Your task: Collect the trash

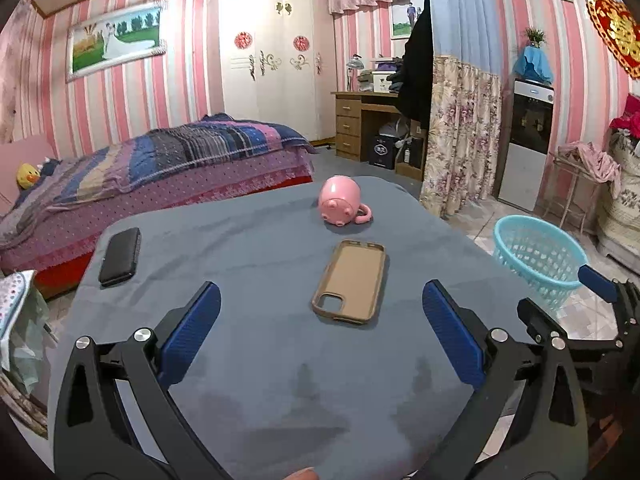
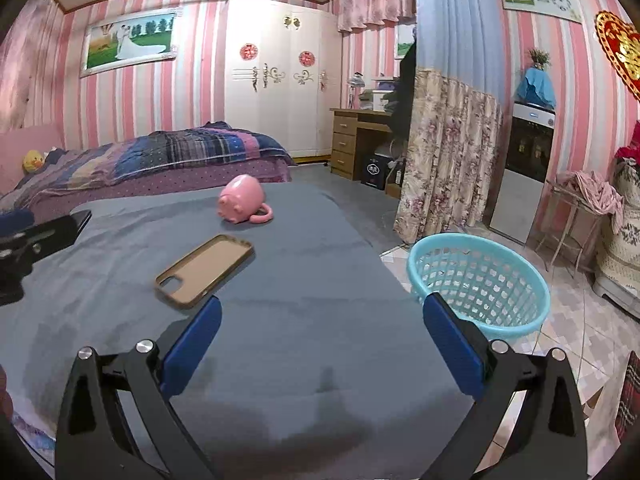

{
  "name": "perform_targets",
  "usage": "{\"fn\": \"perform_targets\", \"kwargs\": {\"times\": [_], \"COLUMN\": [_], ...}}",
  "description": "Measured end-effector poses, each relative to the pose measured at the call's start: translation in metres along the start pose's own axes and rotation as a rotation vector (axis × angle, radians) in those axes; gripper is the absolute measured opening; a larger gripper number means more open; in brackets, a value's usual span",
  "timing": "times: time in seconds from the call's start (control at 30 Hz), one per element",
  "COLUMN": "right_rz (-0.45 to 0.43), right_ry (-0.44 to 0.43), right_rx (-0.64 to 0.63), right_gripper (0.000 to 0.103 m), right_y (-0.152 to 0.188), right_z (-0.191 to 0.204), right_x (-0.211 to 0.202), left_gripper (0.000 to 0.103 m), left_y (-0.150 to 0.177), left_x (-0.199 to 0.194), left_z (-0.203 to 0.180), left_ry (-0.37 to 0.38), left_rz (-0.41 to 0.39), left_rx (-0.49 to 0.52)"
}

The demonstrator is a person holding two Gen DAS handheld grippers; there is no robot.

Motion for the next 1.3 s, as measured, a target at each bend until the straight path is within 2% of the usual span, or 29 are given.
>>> {"fn": "perform_targets", "kwargs": {"times": [0.23,1.3], "right_rz": [0.0,-0.007], "right_ry": [0.003,-0.012], "right_rx": [0.004,0.017], "right_gripper": [0.099,0.099], "right_y": [0.004,0.0], "right_z": [0.003,-0.001], "right_x": [-0.004,0.006], "left_gripper": [0.098,0.098], "left_y": [0.01,0.026], "left_x": [0.001,0.016], "left_z": [0.011,0.012], "left_ry": [0.003,0.0], "left_rz": [0.011,0.014], "left_rx": [-0.044,-0.059]}}
Point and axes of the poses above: each gripper's, at about its wrist camera, not at the fingertips, and x roughly the way its jaws point, z to its left, y to its underside, the point moved 8 cm from there along x, roughly the way its jaws point
